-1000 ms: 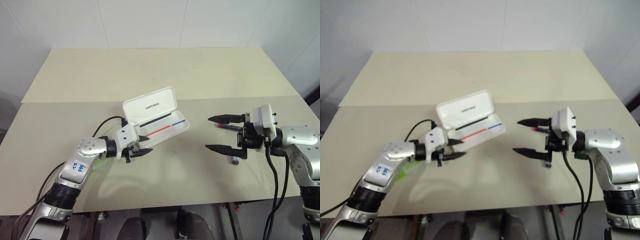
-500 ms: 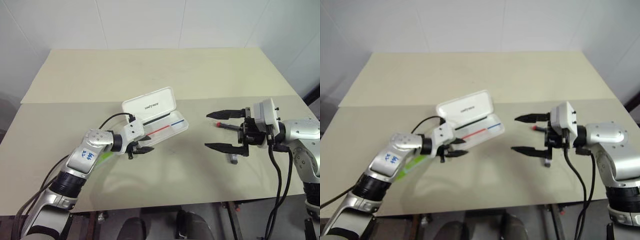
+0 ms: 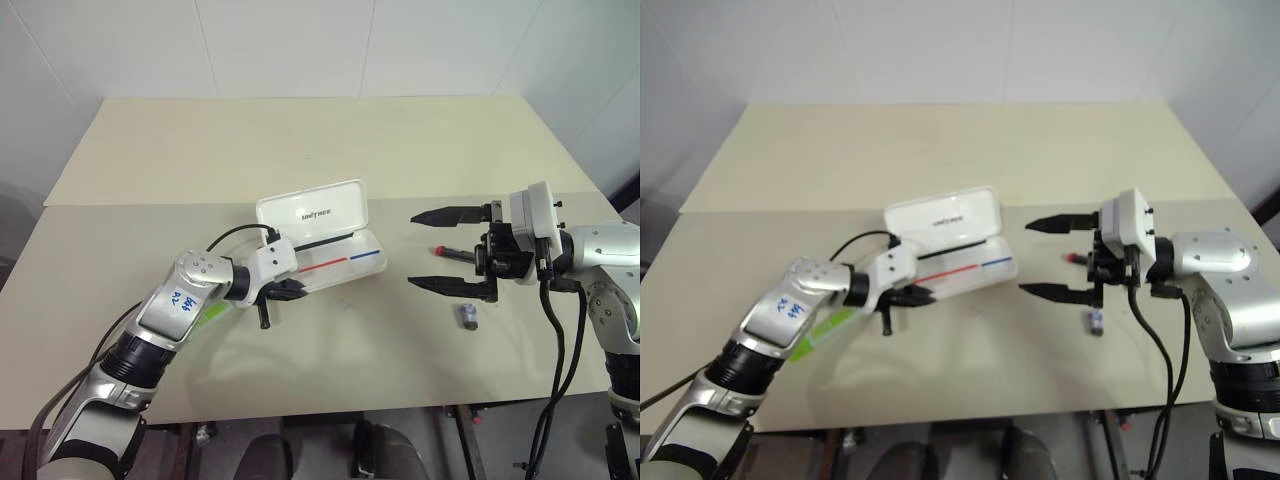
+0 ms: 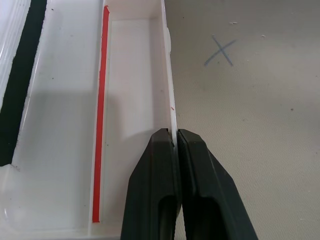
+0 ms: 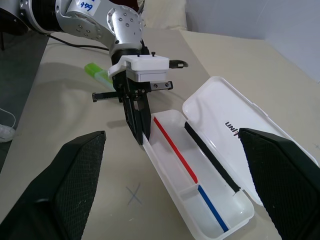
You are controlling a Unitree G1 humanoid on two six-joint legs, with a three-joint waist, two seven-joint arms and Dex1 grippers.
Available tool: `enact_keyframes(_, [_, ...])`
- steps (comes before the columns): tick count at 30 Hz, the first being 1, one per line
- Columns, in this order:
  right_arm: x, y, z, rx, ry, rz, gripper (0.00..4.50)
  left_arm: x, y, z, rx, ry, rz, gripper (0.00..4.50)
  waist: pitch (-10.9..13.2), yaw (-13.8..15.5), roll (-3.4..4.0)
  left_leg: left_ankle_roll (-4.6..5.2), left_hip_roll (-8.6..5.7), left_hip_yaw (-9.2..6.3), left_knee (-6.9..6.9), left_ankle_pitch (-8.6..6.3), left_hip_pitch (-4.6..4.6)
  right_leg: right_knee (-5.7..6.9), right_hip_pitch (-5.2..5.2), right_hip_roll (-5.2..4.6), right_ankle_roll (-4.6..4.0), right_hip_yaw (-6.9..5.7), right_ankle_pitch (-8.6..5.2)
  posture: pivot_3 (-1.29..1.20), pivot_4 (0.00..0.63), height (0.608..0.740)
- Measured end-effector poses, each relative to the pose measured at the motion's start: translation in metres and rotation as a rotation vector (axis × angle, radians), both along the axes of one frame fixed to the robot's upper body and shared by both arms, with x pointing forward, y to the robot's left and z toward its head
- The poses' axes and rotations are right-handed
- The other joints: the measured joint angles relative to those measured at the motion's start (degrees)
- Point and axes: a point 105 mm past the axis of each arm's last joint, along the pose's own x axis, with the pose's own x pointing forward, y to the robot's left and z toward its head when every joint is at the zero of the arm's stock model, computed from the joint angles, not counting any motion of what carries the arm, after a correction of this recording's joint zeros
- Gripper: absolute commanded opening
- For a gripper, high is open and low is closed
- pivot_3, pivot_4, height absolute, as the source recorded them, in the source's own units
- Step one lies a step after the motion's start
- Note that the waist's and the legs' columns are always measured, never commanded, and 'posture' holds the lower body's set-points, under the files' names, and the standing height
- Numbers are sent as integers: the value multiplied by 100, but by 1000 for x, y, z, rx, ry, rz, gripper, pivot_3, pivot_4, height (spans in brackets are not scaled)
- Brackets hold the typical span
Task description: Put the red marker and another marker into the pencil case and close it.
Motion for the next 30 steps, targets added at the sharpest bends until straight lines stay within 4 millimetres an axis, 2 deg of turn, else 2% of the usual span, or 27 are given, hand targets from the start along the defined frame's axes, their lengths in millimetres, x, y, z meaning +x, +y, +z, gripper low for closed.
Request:
enact_keyframes(4, [0,1,0,-2,1,7,4500,-4,-3,3,1,-7,-27,10,0,1,0,0,0,0,0,0,-2,0,-1,0,0,-1,0,0,150,740])
enact_keyframes(10, [0,4,-2,-13,14,29,4500,-36,-20,5,0,24,-201,10,1,-3,0,0,0,-2,-1,0,-4,-1,-2,0,0,-1,0,0,150,740])
enact_keyframes(15, [1,4,-3,-13,25,30,4500,-48,-23,0,15,40,-234,10,1,-14,0,0,1,0,0,0,-1,-1,-2,1,0,2,0,0,150,740])
enact_keyframes(20, [1,0,-10,-12,56,25,4500,-48,-23,-2,24,42,-216,10,0,-9,-1,0,2,-1,5,0,0,0,0,1,0,3,0,0,150,740])
enact_keyframes(23, [3,-10,-22,-31,97,0,4500,-48,-24,-5,30,41,-205,10,0,-4,-2,0,1,-1,5,0,-1,0,0,0,0,3,0,0,150,740])
enact_keyframes(27, [7,-39,-41,-92,162,-76,4500,-47,-23,-8,38,41,-197,10,0,-7,-2,0,0,2,6,0,0,0,0,1,0,4,0,0,150,740])
enact_keyframes(30, [9,-49,-44,-94,179,-99,4500,-46,-22,-9,42,34,-190,10,0,-14,-2,2,1,1,9,2,4,8,1,1,0,5,0,0,150,740])
